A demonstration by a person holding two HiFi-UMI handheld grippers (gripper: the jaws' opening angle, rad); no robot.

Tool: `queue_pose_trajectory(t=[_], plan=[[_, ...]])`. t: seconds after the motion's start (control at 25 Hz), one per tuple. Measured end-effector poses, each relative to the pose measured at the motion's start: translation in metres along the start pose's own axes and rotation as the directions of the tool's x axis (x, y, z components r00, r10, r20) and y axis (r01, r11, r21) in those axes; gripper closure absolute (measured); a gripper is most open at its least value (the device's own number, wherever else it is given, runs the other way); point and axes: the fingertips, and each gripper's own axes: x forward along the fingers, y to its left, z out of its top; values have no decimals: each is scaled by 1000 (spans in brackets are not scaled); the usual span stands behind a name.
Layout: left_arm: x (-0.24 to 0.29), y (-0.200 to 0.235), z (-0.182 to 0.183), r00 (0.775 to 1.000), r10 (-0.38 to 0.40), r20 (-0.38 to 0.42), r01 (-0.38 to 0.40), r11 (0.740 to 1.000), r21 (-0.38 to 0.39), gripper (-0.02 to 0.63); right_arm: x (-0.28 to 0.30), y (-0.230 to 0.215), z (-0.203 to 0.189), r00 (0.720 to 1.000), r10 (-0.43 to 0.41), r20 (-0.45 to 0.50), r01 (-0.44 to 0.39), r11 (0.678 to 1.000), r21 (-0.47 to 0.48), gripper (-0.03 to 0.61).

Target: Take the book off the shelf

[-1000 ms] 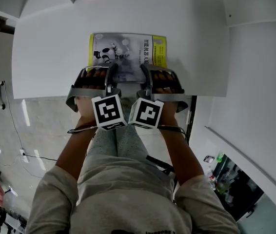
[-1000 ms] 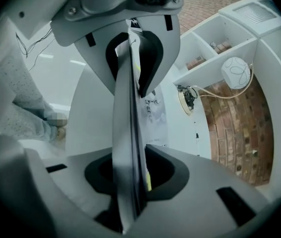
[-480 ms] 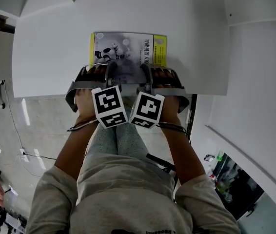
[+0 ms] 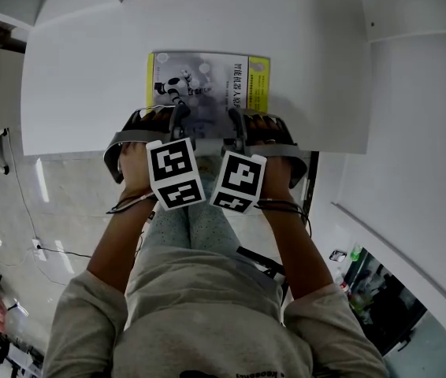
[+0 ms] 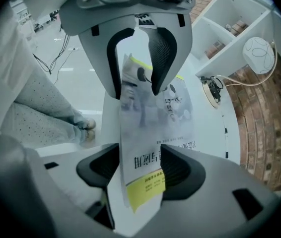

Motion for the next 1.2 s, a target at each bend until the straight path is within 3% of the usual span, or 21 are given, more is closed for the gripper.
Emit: queue_pose_trajectory(t=[0.44,0.6,0.96,1.2], plan=[[-20,0,15,997,-33,72,34,999,-23,354,-21,2,12,991,81,108,-90,993,79,322],[-29,4,20,993,-22,118,28,998,-52,354,-35,-8,18,986,52,159,-73,989,129,322],[-50,21,33,961,53,272,11,973,-230,376,-54,-33,27,965,-45,258,-29,961,274,324],[-63,34,38,910,129,393,43,916,-400,434,-64,-44,29,942,-90,322,-49,915,401,330]])
